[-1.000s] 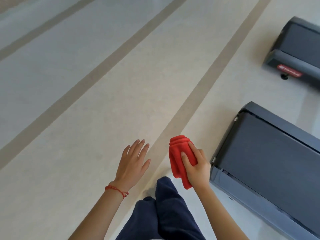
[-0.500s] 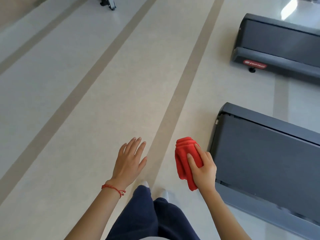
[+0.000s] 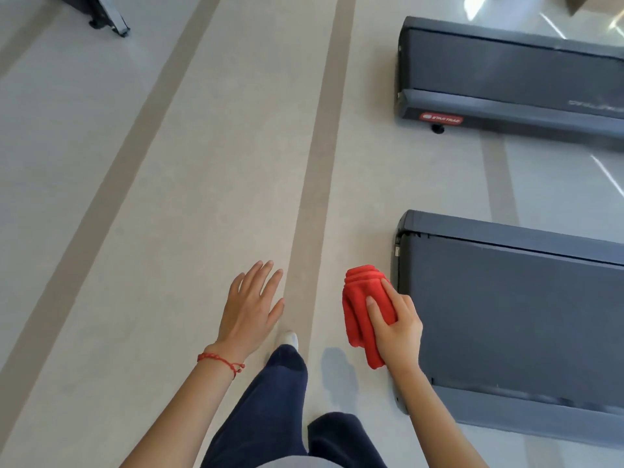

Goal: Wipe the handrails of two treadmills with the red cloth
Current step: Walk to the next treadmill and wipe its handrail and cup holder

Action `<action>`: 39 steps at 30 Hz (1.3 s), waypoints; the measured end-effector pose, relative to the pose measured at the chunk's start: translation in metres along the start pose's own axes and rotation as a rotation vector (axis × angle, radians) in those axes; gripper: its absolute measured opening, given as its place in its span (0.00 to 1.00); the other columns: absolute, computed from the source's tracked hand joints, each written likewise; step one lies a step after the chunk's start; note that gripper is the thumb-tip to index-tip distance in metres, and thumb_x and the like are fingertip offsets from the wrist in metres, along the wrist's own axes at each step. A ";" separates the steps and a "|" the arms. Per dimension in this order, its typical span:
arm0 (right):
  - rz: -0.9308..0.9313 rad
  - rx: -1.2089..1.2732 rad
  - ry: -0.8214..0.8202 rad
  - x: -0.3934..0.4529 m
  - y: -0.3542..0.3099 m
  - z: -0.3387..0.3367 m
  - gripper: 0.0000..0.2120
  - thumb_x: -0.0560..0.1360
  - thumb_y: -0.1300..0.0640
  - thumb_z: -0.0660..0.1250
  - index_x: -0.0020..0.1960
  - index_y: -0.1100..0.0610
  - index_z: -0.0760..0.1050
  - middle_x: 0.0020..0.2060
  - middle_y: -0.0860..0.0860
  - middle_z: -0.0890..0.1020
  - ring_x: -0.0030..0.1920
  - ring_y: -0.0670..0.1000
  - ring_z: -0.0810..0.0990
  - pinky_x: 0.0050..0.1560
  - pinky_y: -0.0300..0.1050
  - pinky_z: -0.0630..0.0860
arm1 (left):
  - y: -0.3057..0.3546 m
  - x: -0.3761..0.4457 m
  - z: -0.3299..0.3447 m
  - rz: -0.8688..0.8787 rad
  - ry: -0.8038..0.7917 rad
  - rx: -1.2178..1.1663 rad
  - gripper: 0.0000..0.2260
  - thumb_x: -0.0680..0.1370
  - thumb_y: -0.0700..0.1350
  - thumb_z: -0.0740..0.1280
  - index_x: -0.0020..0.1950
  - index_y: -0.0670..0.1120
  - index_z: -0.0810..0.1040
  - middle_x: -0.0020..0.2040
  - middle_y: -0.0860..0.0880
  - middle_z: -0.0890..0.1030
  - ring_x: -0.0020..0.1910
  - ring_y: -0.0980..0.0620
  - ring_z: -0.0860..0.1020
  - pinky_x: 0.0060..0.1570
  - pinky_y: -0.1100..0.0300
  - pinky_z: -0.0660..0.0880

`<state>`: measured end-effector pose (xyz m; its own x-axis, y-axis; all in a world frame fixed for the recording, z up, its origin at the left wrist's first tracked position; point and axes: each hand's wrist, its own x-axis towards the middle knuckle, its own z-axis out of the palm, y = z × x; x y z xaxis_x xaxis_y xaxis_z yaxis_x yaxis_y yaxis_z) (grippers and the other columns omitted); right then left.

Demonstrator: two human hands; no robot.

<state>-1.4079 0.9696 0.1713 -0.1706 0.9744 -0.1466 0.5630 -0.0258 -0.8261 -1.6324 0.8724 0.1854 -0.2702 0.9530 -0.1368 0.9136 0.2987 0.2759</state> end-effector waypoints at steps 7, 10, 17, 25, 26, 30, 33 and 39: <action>0.031 0.006 0.054 0.060 -0.036 0.034 0.18 0.74 0.51 0.66 0.64 0.48 0.71 0.47 0.44 0.75 0.45 0.39 0.75 0.38 0.24 0.68 | -0.038 0.083 -0.025 0.049 -0.054 0.009 0.32 0.80 0.56 0.39 0.63 0.39 0.74 0.63 0.39 0.75 0.63 0.39 0.73 0.58 0.43 0.72; 0.040 0.040 0.059 0.085 -0.045 0.040 0.18 0.74 0.51 0.67 0.63 0.46 0.72 0.47 0.42 0.75 0.45 0.38 0.76 0.39 0.23 0.70 | -0.040 0.114 -0.029 0.048 -0.076 0.000 0.32 0.80 0.57 0.39 0.63 0.39 0.74 0.63 0.39 0.75 0.63 0.39 0.73 0.58 0.42 0.72; 0.067 0.064 0.086 0.165 -0.048 0.040 0.18 0.74 0.50 0.67 0.63 0.45 0.72 0.46 0.39 0.74 0.48 0.33 0.75 0.41 0.24 0.69 | -0.031 0.196 -0.029 0.057 -0.124 -0.007 0.31 0.80 0.57 0.41 0.64 0.39 0.74 0.64 0.39 0.75 0.63 0.40 0.72 0.59 0.43 0.71; 0.065 0.064 0.087 0.279 -0.054 0.017 0.19 0.73 0.48 0.66 0.64 0.44 0.71 0.47 0.39 0.74 0.48 0.40 0.76 0.44 0.30 0.68 | 0.000 0.313 -0.044 0.073 -0.129 0.014 0.30 0.80 0.56 0.42 0.62 0.39 0.75 0.62 0.39 0.76 0.61 0.39 0.74 0.57 0.42 0.72; 0.057 0.058 0.089 0.292 -0.055 0.013 0.19 0.73 0.49 0.66 0.64 0.45 0.71 0.47 0.41 0.75 0.48 0.40 0.76 0.44 0.31 0.68 | 0.004 0.327 -0.047 0.077 -0.129 0.010 0.30 0.80 0.56 0.43 0.62 0.39 0.75 0.62 0.39 0.76 0.61 0.39 0.74 0.57 0.42 0.72; 0.067 0.051 0.114 0.344 -0.063 0.005 0.19 0.73 0.50 0.67 0.64 0.46 0.72 0.46 0.43 0.75 0.48 0.40 0.76 0.43 0.29 0.68 | 0.015 0.378 -0.059 0.092 -0.138 0.012 0.32 0.80 0.57 0.39 0.62 0.39 0.75 0.62 0.39 0.76 0.62 0.39 0.74 0.57 0.42 0.73; 0.060 0.046 0.141 0.378 -0.068 0.006 0.19 0.73 0.50 0.67 0.64 0.46 0.72 0.46 0.44 0.75 0.46 0.39 0.76 0.42 0.27 0.68 | 0.017 0.414 -0.063 0.110 -0.141 0.021 0.33 0.80 0.57 0.39 0.62 0.39 0.75 0.62 0.39 0.76 0.62 0.39 0.74 0.57 0.43 0.73; 0.091 0.043 0.154 0.450 -0.081 0.009 0.20 0.74 0.49 0.67 0.65 0.47 0.71 0.48 0.45 0.76 0.48 0.42 0.76 0.43 0.27 0.68 | 0.020 0.505 -0.069 0.185 -0.122 0.007 0.26 0.80 0.54 0.48 0.61 0.38 0.76 0.62 0.38 0.77 0.61 0.39 0.75 0.57 0.42 0.72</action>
<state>-1.5377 1.4081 0.1671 0.0069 0.9902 -0.1398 0.5346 -0.1218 -0.8363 -1.7711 1.3630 0.1878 -0.0590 0.9783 -0.1984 0.9463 0.1181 0.3008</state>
